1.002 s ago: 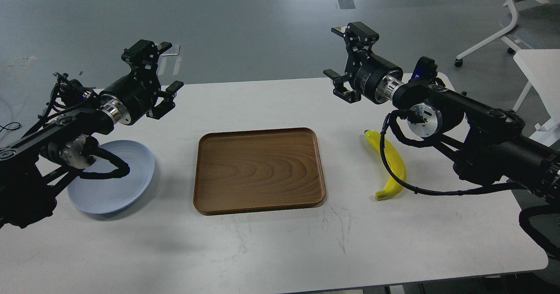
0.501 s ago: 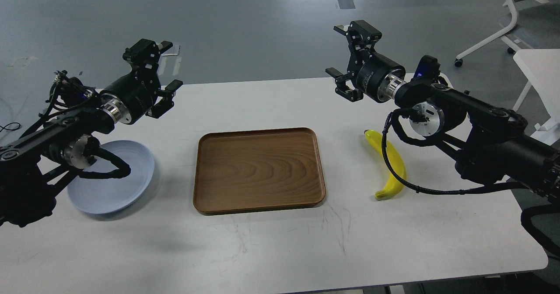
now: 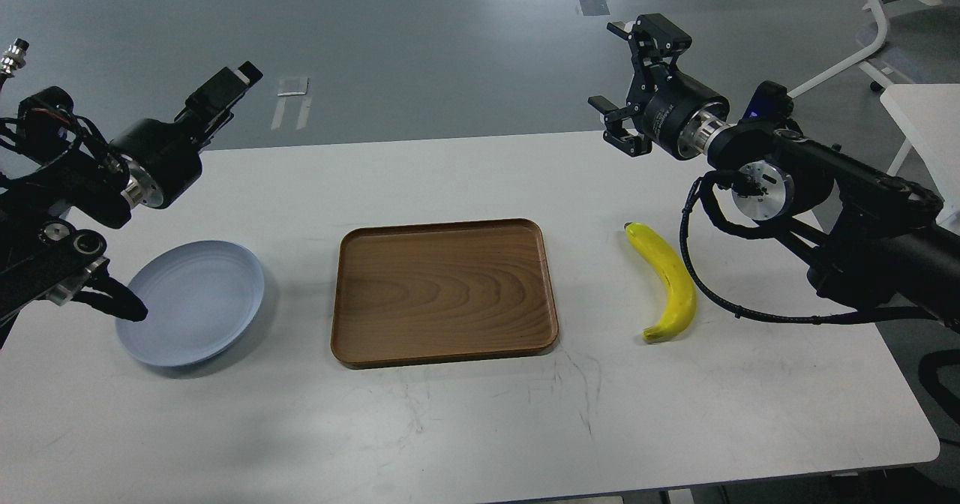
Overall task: Place banana on plate with both arms
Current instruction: 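Lower the left gripper to the rim of the light blue plate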
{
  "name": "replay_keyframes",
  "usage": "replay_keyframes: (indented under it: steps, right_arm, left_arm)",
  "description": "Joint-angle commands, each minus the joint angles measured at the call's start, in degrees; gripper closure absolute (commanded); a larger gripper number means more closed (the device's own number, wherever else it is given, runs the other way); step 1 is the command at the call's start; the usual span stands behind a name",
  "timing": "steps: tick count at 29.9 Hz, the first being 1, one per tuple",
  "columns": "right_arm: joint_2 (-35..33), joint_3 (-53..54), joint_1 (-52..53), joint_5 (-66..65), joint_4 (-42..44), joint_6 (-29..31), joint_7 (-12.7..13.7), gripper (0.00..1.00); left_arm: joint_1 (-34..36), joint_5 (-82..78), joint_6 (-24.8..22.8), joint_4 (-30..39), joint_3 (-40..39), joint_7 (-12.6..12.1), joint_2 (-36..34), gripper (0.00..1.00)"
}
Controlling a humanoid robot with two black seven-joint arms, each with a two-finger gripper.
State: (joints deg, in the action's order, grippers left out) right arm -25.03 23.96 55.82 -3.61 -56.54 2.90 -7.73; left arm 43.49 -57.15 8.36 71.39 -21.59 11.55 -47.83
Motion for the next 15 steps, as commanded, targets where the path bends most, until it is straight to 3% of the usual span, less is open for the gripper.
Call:
replay_keyframes:
  steps: [1, 6, 15]
  right_arm:
    - [-0.37, 0.56, -0.27, 0.01, -0.06, 0.00, -0.01, 0.00]
    - [-0.72, 0.74, -0.53, 0.01, 0.03, 0.00, -0.01, 0.00]
    - [-0.81, 0.74, -0.44, 0.01, -0.06, -0.08, -0.01, 0.00]
  left_arm:
    - [-0.34, -7.25, 3.49, -0.55, 5.49, 0.05, -5.06, 0.02]
    - [-1.74, -15.88, 11.40, -2.64, 14.63, 0.05, -11.83, 0.03]
    - [-10.88, -15.62, 14.22, -14.51, 17.02, 0.22, -9.21, 0.03]
